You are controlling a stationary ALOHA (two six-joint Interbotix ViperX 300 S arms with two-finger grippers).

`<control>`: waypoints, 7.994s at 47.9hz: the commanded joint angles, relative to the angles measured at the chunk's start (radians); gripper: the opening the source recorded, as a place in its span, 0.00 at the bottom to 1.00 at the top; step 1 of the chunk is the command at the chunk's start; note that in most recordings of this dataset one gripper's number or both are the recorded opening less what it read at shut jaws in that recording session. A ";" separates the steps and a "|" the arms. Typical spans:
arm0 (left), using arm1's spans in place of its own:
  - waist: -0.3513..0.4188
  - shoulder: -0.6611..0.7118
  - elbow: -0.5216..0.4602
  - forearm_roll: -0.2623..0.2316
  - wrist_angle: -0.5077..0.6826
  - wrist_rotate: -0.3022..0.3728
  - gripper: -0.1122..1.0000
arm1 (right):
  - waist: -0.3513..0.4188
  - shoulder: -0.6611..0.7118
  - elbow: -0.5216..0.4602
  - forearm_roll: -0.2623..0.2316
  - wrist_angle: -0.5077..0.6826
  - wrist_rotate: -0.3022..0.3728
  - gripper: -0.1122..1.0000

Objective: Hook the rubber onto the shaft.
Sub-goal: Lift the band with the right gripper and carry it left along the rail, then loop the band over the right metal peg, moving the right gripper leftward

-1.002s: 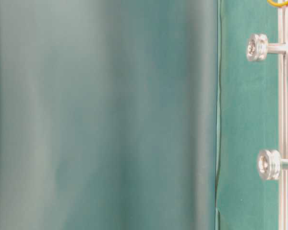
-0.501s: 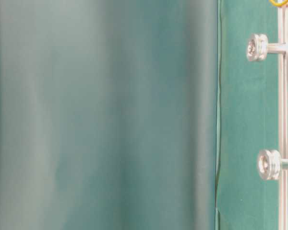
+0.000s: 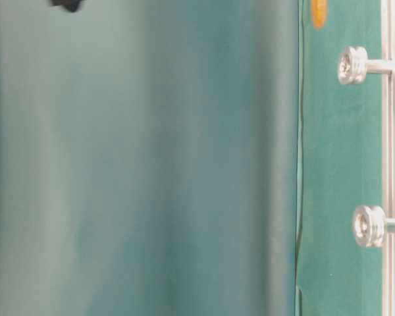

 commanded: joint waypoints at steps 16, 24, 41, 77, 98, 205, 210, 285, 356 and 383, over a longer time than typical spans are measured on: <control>0.003 0.009 -0.029 0.003 -0.005 0.002 0.10 | 0.000 -0.018 -0.141 -0.014 0.109 0.002 0.18; 0.003 0.008 -0.028 0.005 -0.005 0.002 0.10 | 0.000 -0.017 -0.146 -0.014 0.109 0.000 0.18; 0.003 0.008 -0.029 0.005 -0.005 0.002 0.10 | -0.002 -0.012 -0.149 -0.014 0.110 0.000 0.18; 0.003 0.008 -0.029 0.005 -0.009 0.002 0.10 | -0.015 0.164 -0.308 -0.014 0.106 -0.003 0.18; 0.003 0.009 -0.029 0.003 -0.009 0.002 0.10 | -0.029 0.209 -0.356 -0.014 0.095 -0.003 0.18; 0.003 0.008 -0.029 0.003 -0.008 0.000 0.10 | 0.009 0.265 -0.249 -0.006 -0.080 0.003 0.18; 0.003 0.009 -0.029 0.003 -0.008 -0.002 0.10 | 0.014 0.267 -0.249 -0.006 -0.080 0.003 0.18; 0.003 0.008 -0.031 0.003 -0.008 -0.002 0.10 | 0.100 0.268 -0.249 0.014 -0.103 0.040 0.18; 0.003 0.008 -0.029 0.003 -0.011 0.000 0.10 | 0.094 0.413 -0.446 0.020 -0.083 0.738 0.18; 0.003 0.008 -0.031 0.005 -0.014 0.000 0.10 | 0.012 0.541 -0.603 0.012 -0.091 0.741 0.18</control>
